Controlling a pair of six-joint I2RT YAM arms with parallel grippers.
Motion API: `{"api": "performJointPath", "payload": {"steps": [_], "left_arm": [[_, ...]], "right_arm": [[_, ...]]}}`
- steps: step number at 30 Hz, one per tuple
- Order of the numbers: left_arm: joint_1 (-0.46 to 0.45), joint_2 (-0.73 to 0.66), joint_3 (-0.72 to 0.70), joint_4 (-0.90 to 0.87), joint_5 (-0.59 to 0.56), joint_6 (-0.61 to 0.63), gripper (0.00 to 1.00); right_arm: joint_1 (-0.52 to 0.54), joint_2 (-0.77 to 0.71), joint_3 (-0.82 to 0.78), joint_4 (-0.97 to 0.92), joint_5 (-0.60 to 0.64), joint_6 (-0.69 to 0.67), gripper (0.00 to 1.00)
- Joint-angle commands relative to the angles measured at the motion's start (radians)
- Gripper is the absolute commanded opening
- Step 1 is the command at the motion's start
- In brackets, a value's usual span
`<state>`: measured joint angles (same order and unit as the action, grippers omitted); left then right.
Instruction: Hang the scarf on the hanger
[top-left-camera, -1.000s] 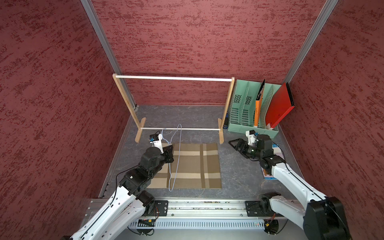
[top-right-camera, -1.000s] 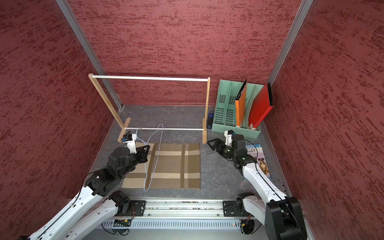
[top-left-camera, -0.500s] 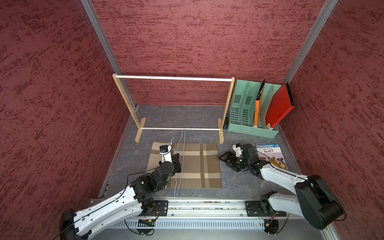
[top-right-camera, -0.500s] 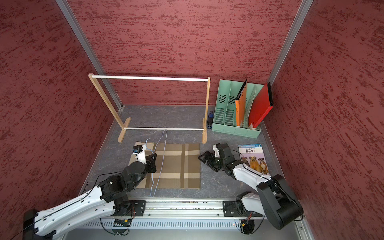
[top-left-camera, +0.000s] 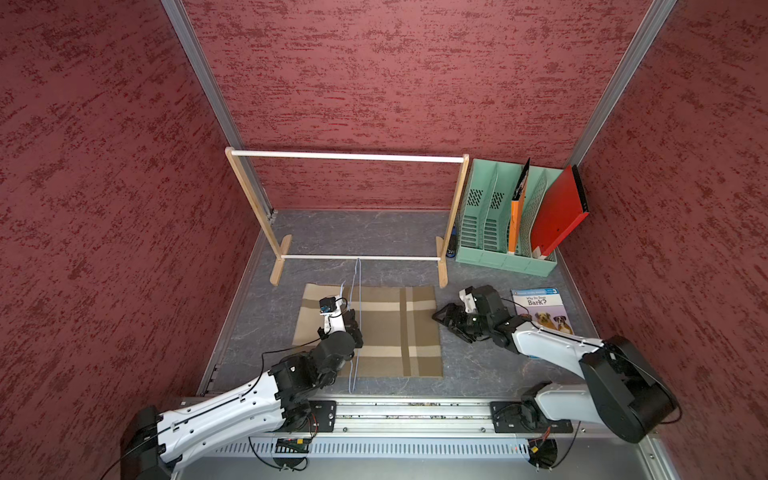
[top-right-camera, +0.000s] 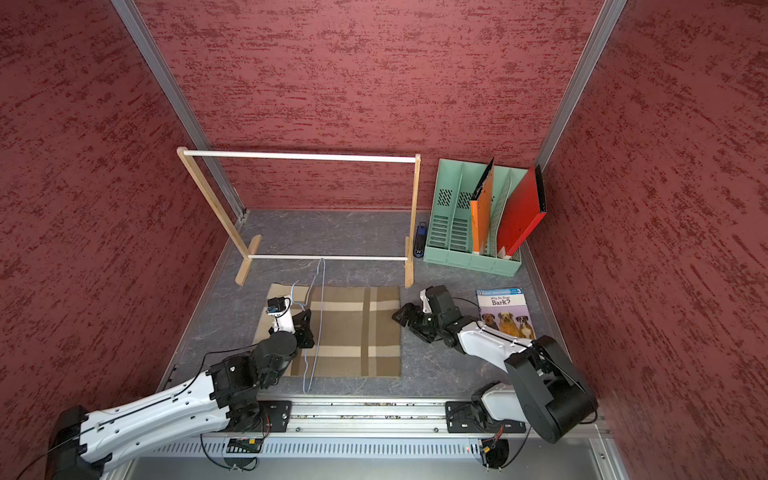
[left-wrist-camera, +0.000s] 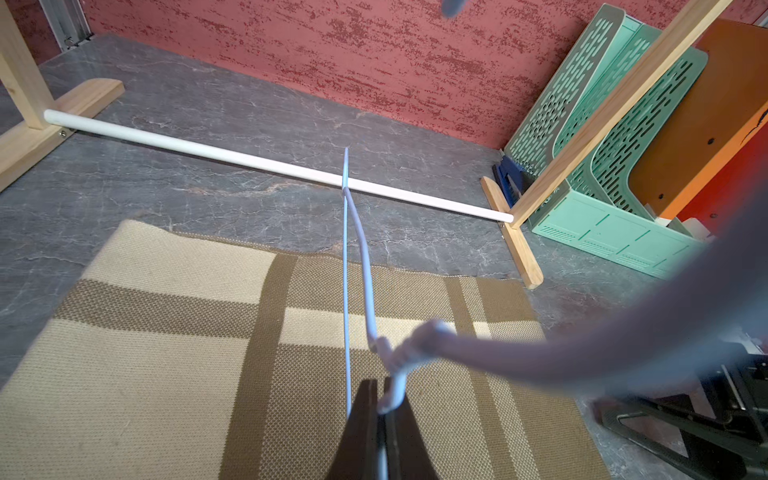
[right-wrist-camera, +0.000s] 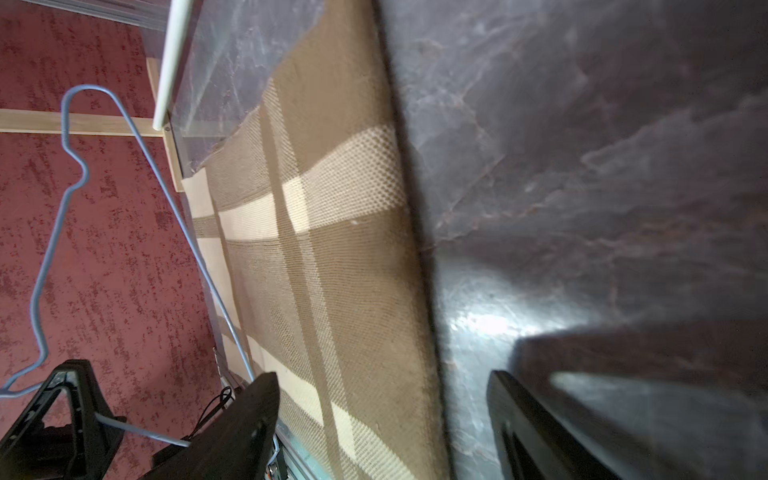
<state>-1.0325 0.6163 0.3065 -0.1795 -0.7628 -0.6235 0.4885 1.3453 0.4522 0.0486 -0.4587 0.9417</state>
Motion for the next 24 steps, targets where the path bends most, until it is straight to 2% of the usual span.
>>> {"api": "performJointPath", "payload": {"steps": [1, 9, 19, 24], "left_arm": [[-0.003, 0.002, -0.007, 0.04, -0.02, -0.011, 0.0], [-0.002, 0.077, 0.001, 0.071, 0.0, -0.026, 0.0], [0.067, 0.13, 0.051, -0.06, 0.083, -0.145, 0.0], [0.1, 0.137, 0.028, -0.05, 0.128, -0.166, 0.0]], "right_arm": [[0.015, 0.025, 0.023, -0.037, 0.02, 0.015, 0.82], [0.029, 0.099, 0.016, 0.036, -0.013, 0.055, 0.82], [0.038, 0.167, 0.01, 0.107, -0.042, 0.083, 0.82], [0.039, 0.189, -0.022, 0.251, -0.096, 0.106, 0.81]]}}
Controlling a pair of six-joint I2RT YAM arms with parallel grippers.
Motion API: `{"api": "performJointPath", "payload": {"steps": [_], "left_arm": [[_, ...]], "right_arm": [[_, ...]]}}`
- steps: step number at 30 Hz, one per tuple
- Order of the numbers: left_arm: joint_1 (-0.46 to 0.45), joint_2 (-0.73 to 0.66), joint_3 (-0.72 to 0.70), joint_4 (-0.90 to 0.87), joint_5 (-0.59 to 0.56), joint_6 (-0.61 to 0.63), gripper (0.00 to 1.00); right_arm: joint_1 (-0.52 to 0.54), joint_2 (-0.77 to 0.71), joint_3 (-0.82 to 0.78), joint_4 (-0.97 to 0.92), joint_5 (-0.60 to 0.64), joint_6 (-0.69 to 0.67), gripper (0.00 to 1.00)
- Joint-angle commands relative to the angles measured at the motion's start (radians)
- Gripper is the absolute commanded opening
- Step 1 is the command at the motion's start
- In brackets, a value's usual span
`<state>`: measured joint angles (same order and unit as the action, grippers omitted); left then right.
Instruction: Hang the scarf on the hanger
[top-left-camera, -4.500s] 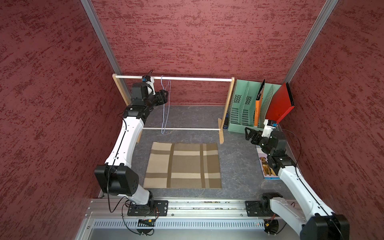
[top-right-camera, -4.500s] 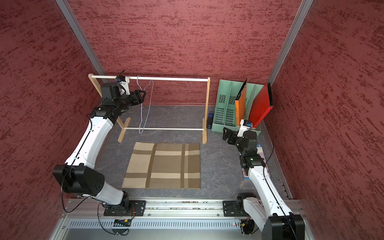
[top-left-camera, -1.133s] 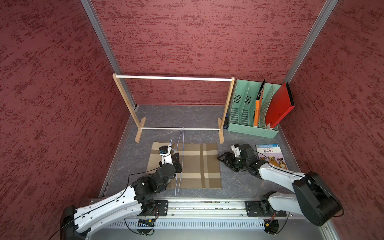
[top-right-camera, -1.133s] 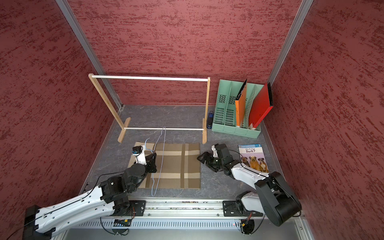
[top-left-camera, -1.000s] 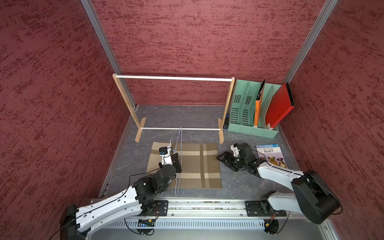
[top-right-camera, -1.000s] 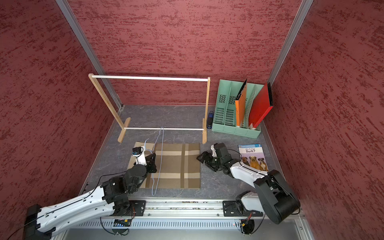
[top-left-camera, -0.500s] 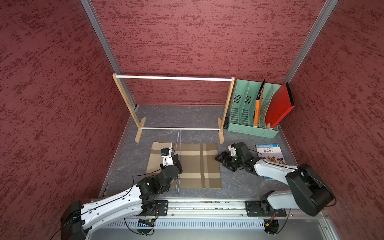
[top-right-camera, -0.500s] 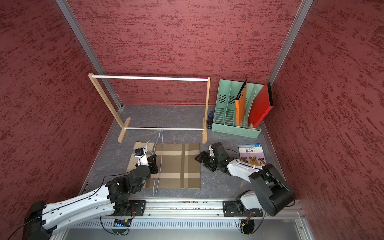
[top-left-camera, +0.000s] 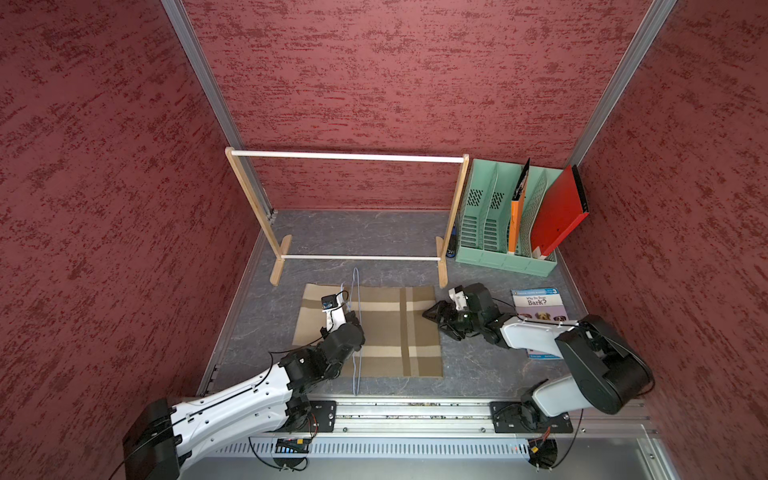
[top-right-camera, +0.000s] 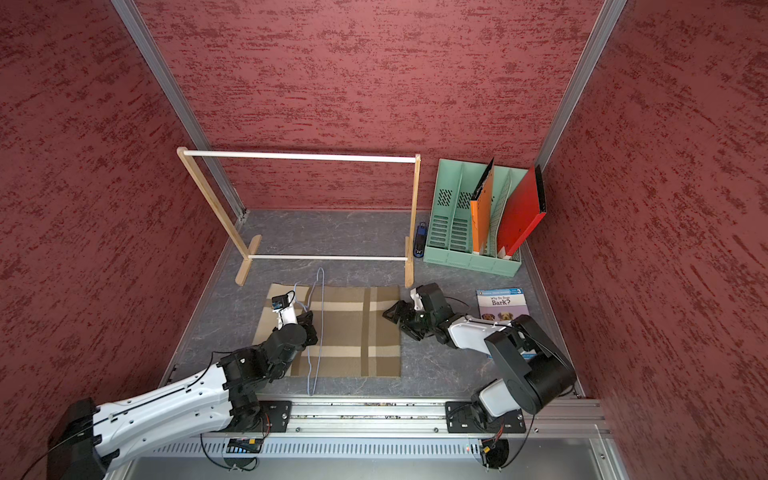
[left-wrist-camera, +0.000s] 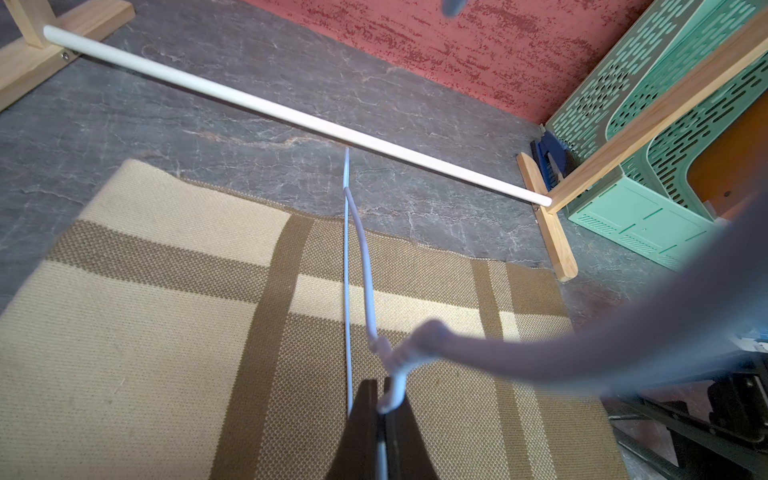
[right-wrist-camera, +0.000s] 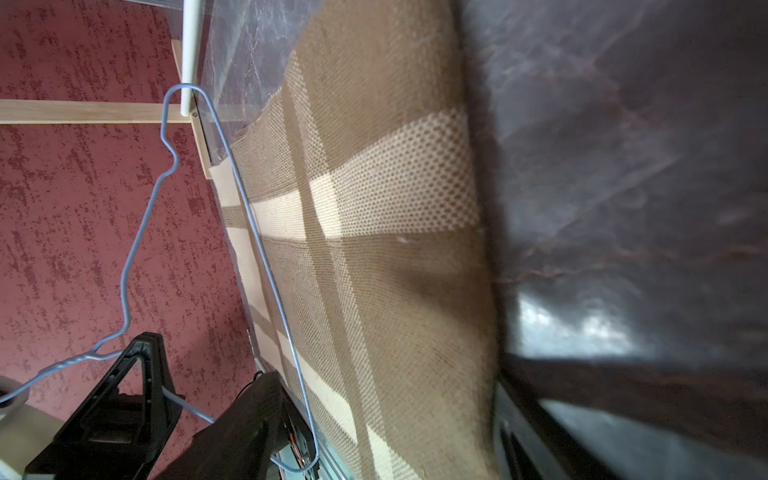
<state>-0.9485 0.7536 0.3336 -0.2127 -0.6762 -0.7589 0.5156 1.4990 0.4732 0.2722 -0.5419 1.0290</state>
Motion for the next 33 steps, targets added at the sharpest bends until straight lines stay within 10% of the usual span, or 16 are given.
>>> {"api": "performJointPath", "payload": {"steps": [1, 14, 33], "left_arm": [[0.019, 0.002, 0.0, -0.015, 0.046, -0.032, 0.0], [0.03, 0.035, -0.001, 0.045, 0.092, 0.013, 0.0], [0.027, 0.146, 0.023, 0.157, 0.138, 0.012, 0.0]], "right_arm": [[0.011, 0.033, -0.05, 0.066, -0.022, 0.028, 0.81], [0.031, 0.016, 0.006, 0.118, -0.098, -0.017, 0.53], [0.04, 0.015, 0.011, -0.113, -0.003, -0.083, 0.61]]}}
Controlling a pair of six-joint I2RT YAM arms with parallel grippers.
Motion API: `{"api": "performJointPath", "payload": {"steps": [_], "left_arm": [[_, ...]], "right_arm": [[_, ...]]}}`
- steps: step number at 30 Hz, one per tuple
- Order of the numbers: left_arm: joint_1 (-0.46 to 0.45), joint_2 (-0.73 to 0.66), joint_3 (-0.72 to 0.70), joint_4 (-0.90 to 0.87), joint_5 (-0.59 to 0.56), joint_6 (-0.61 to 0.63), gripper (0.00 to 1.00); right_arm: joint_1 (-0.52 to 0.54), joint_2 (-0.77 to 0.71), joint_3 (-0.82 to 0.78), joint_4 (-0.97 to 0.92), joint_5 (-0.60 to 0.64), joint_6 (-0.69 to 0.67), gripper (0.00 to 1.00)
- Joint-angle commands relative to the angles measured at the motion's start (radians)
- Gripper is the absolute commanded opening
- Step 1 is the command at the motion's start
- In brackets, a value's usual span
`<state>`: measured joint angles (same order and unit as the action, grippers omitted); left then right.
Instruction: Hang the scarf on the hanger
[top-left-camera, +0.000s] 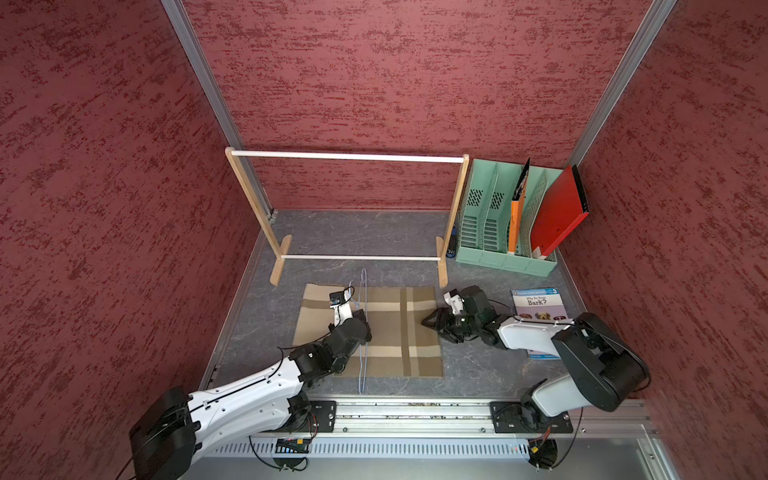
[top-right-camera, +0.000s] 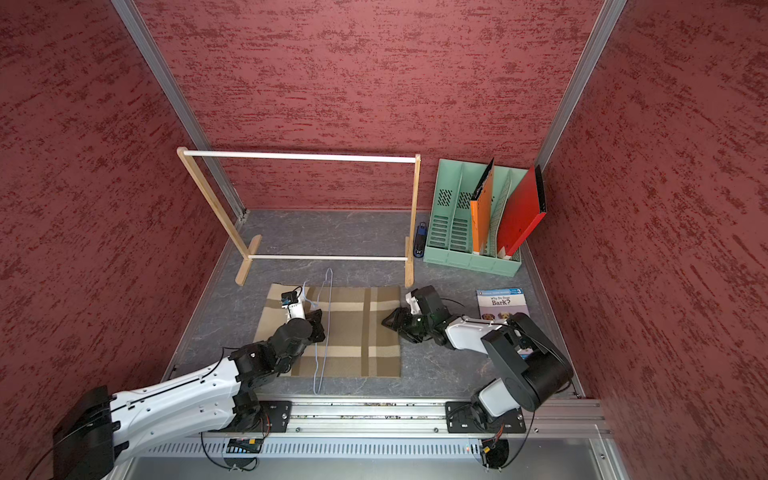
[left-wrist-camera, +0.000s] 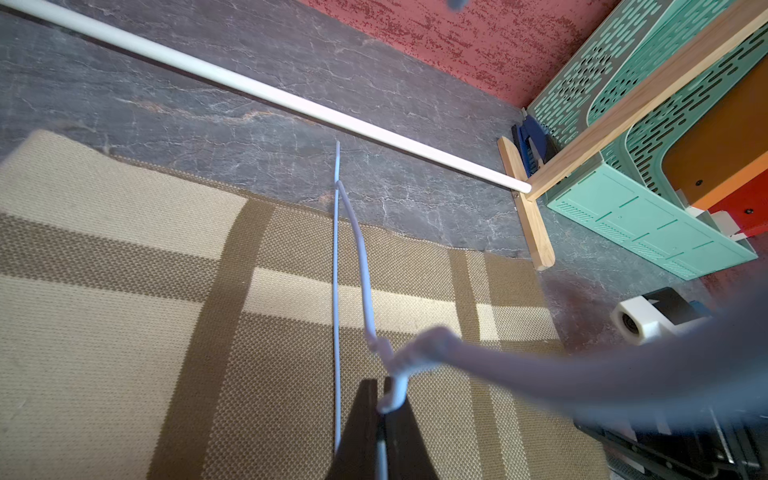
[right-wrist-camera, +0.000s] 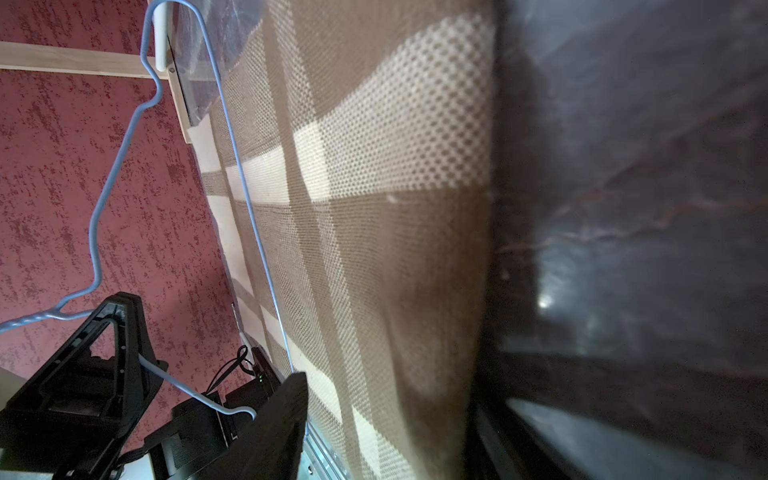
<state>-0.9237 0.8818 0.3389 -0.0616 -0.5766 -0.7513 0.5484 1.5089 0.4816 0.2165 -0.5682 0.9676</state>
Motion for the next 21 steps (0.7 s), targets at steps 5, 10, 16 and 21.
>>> {"api": "performJointPath", "payload": {"steps": [5, 10, 16, 21], "left_arm": [[0.0, 0.036, 0.02, 0.014, 0.04, 0.004, 0.0], [0.0, 0.041, 0.021, 0.013, 0.038, 0.001, 0.0], [-0.001, 0.045, 0.019, 0.012, 0.033, 0.001, 0.0], [-0.001, 0.043, 0.016, 0.017, 0.033, -0.003, 0.0]], "right_arm": [[0.008, 0.021, -0.001, -0.015, -0.007, -0.026, 0.49], [0.008, -0.032, 0.034, -0.03, -0.021, -0.052, 0.3], [0.054, 0.014, 0.096, 0.088, -0.11, -0.004, 0.08], [0.136, 0.179, 0.156, 0.391, -0.171, 0.161, 0.01]]}}
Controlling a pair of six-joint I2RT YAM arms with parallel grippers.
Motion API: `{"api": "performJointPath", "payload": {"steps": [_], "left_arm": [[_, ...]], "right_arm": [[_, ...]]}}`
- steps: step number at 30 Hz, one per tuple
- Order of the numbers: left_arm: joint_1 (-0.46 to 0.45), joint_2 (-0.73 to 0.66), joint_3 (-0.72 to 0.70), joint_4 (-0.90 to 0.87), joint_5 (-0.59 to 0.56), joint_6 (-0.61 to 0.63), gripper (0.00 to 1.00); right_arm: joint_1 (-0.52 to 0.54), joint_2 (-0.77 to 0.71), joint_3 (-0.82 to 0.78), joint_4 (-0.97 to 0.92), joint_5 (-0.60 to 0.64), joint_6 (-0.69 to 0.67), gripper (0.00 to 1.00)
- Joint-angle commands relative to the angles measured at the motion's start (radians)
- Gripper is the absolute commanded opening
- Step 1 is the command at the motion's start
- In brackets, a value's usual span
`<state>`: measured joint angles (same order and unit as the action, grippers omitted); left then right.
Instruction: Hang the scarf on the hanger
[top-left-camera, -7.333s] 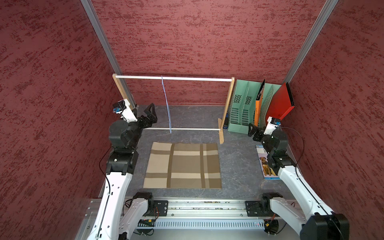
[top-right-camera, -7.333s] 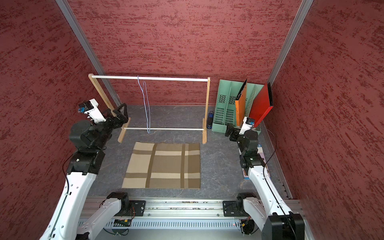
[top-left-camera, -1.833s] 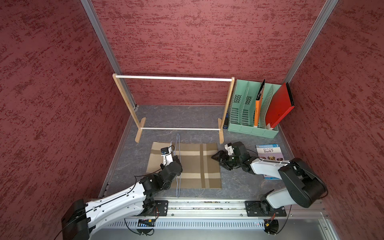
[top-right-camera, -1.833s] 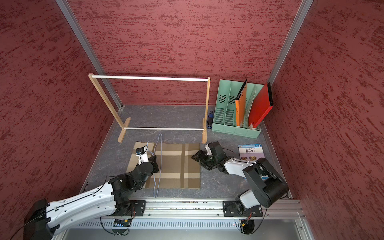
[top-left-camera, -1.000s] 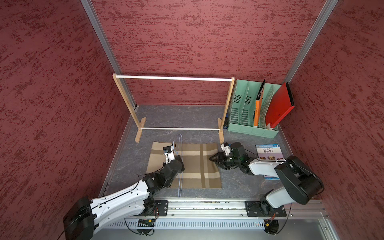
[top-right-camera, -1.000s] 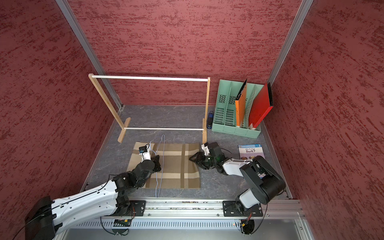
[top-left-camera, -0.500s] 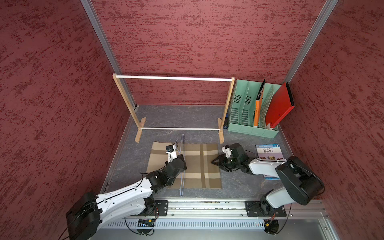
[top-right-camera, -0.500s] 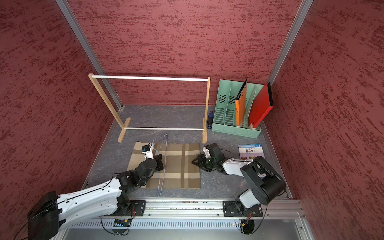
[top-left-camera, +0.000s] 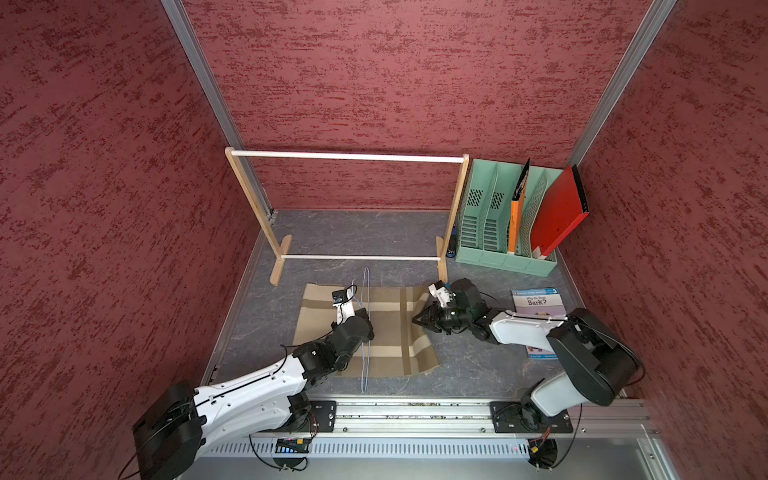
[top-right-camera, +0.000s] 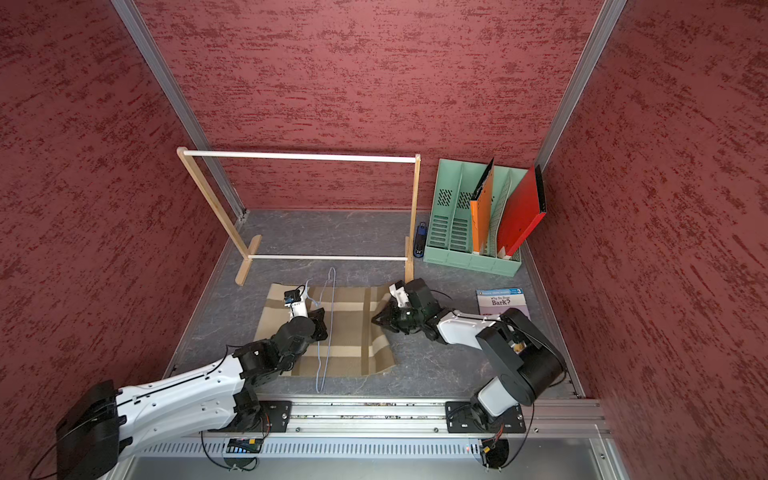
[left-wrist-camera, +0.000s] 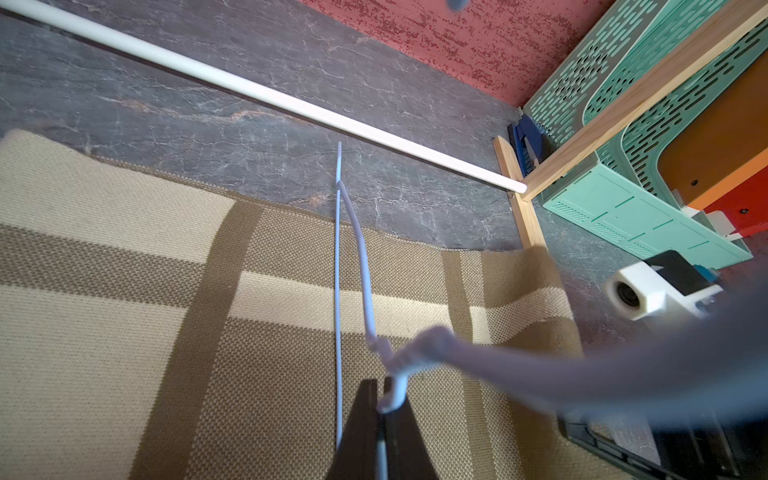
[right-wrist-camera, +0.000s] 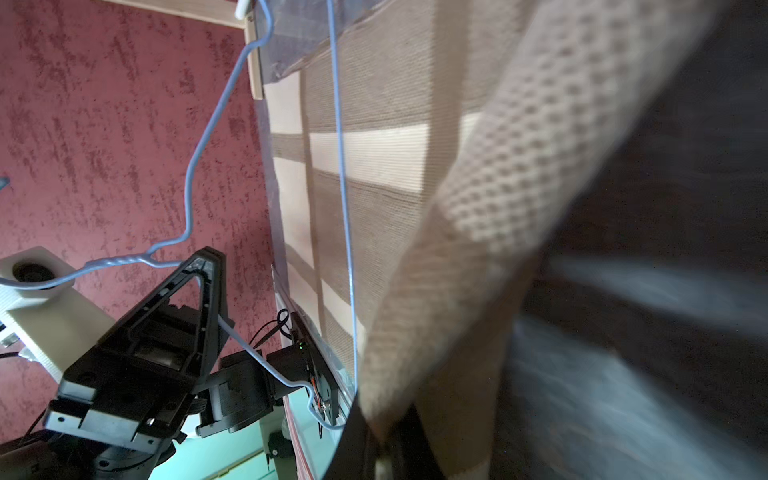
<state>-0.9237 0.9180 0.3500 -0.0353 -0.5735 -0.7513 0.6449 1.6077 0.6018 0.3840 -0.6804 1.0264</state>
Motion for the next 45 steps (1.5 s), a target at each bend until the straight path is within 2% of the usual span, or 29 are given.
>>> {"api": "performJointPath", "payload": {"steps": [1, 4, 13, 28, 30, 35, 41, 45], "left_arm": [[0.0, 0.003, 0.002, -0.008, 0.03, -0.007, 0.0], [0.003, -0.018, -0.015, -0.003, 0.036, -0.027, 0.0], [0.031, -0.115, -0.039, -0.043, 0.051, -0.046, 0.0], [0.042, -0.122, -0.038, -0.012, 0.072, -0.044, 0.0], [0.042, -0.125, -0.038, -0.011, 0.069, -0.044, 0.0], [0.042, -0.122, -0.037, -0.011, 0.067, -0.045, 0.0], [0.046, -0.123, -0.035, -0.018, 0.066, -0.044, 0.0], [0.049, -0.122, -0.03, -0.019, 0.068, -0.037, 0.0]], "right_arm": [[0.053, 0.111, 0.048, 0.293, -0.058, 0.142, 0.0], [0.098, 0.211, 0.127, 0.389, -0.057, 0.204, 0.0], [0.172, 0.404, 0.333, 0.381, -0.048, 0.273, 0.0], [0.245, 0.554, 0.541, 0.322, -0.032, 0.303, 0.02], [0.248, 0.559, 0.541, 0.305, -0.035, 0.303, 0.07], [0.231, 0.499, 0.468, 0.275, 0.019, 0.276, 0.32], [0.187, 0.369, 0.386, 0.187, 0.069, 0.194, 0.42], [0.17, 0.271, 0.342, 0.075, 0.097, 0.114, 0.43]]}}
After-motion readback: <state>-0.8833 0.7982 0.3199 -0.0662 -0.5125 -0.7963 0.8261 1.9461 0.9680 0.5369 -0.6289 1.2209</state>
